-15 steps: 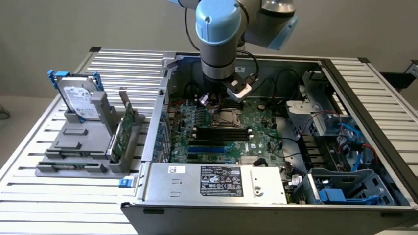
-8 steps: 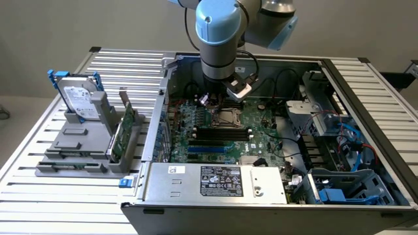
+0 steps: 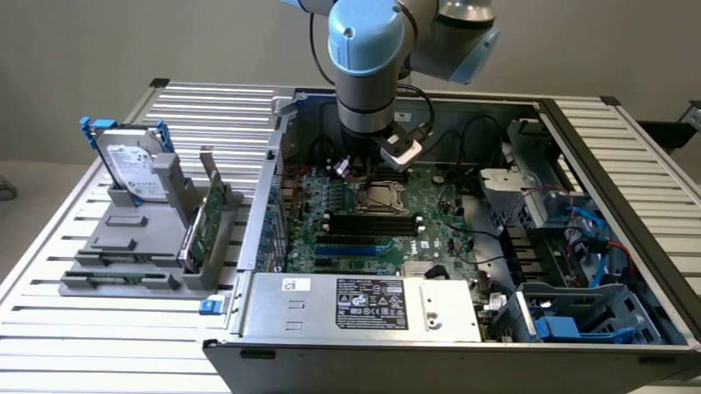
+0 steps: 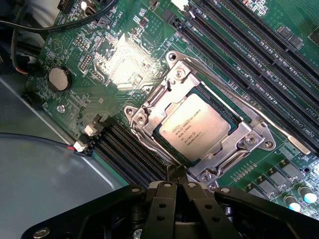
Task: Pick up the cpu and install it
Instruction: 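Install the first cpu locking lever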
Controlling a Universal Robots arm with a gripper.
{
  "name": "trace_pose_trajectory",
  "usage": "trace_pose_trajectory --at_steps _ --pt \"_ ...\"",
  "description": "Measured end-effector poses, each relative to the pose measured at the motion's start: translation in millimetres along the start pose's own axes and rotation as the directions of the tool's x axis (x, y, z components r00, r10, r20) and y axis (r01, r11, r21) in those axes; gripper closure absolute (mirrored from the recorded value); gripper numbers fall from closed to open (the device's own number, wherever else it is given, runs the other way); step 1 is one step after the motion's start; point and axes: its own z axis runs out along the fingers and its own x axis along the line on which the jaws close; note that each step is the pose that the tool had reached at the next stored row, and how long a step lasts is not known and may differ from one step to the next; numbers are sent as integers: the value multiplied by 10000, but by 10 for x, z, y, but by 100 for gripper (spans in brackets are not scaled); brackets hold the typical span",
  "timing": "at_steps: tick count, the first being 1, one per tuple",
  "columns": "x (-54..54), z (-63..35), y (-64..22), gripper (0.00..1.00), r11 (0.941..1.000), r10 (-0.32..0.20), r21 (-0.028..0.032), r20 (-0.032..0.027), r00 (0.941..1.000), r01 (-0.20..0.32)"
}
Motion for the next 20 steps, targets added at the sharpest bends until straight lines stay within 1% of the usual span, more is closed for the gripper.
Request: trace_pose_trajectory --at_steps 8,14,17,20 --pt "3 -6 -1 89 10000 0 1 -6 10000 0" --pt "3 -10 -2 89 10000 0 0 0 10000 0" --pt "9 -42 -5 89 10000 -1 -6 10 10000 1" --pt "11 -38 -6 89 10000 -1 0 0 10000 1"
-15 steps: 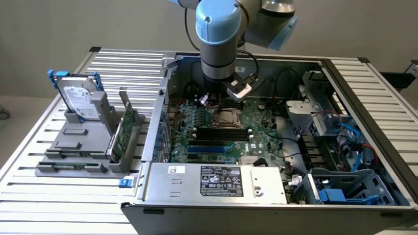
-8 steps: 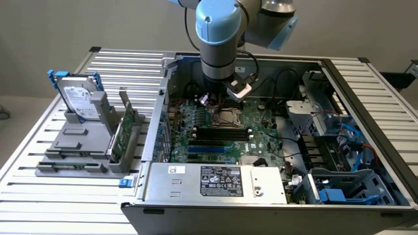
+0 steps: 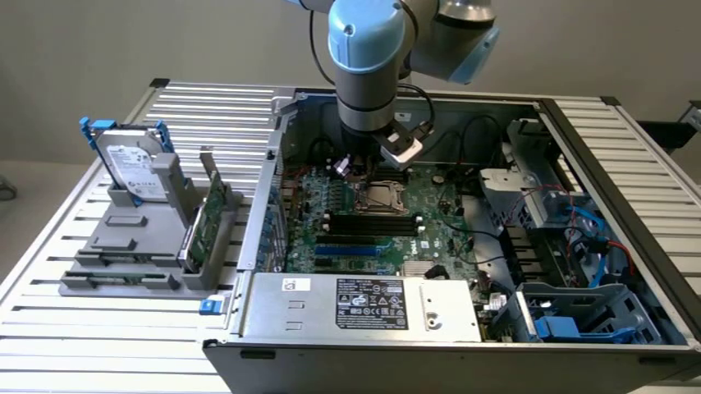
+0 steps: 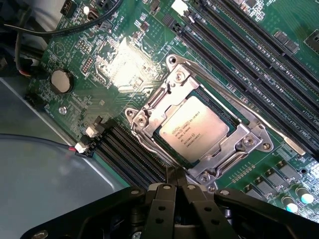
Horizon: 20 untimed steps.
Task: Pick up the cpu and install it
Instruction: 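Install the first cpu locking lever, then install the second cpu locking lever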
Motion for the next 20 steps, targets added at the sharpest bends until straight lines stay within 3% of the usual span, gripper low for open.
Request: trace_pose_trajectory --at_steps 5,15,20 --pt "9 -37 -6 89 10000 2 0 0 10000 -2" --pt "92 -340 -54 89 10000 1 0 -1 10000 -1" --pt "92 -340 -54 89 10000 1 0 -1 10000 -1"
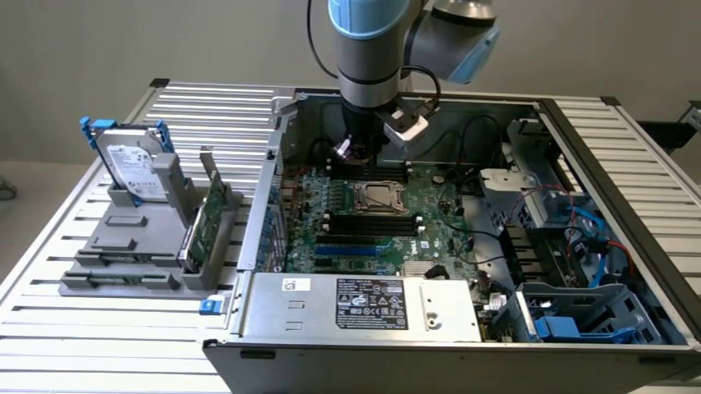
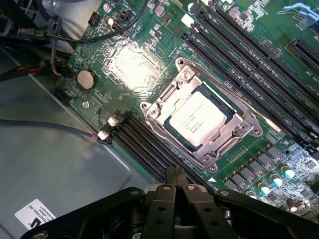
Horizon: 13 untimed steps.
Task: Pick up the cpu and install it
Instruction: 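Install the second cpu locking lever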
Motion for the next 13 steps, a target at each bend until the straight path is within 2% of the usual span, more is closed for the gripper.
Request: trace_pose_trajectory --at_steps 13 --pt "0 0 0 89 10000 0 0 0 10000 0"
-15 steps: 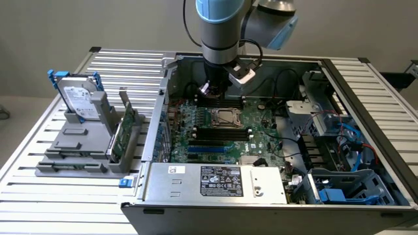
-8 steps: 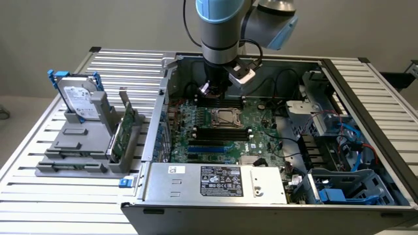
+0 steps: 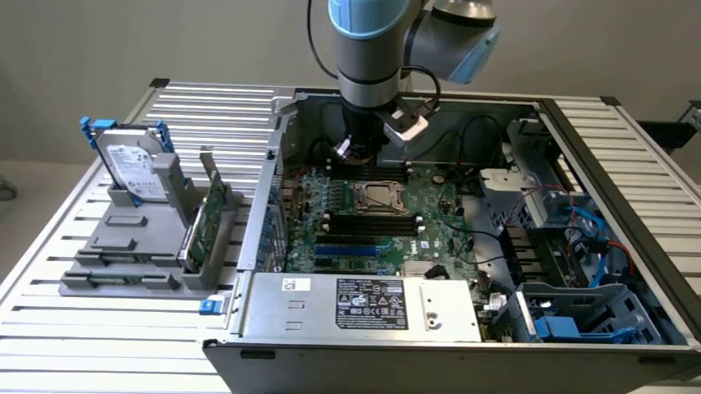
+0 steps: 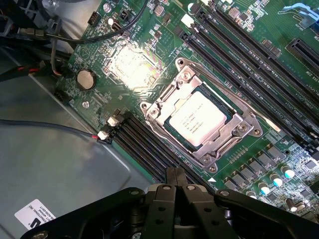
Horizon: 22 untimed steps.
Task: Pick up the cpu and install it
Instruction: 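Install the second cpu locking lever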
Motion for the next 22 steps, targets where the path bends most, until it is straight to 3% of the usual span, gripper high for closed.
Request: trace_pose_trajectory --at_steps 5,22 --pt "13 -47 -7 89 10000 0 0 0 10000 0" --pt "158 -584 -92 89 10000 0 0 0 10000 0"
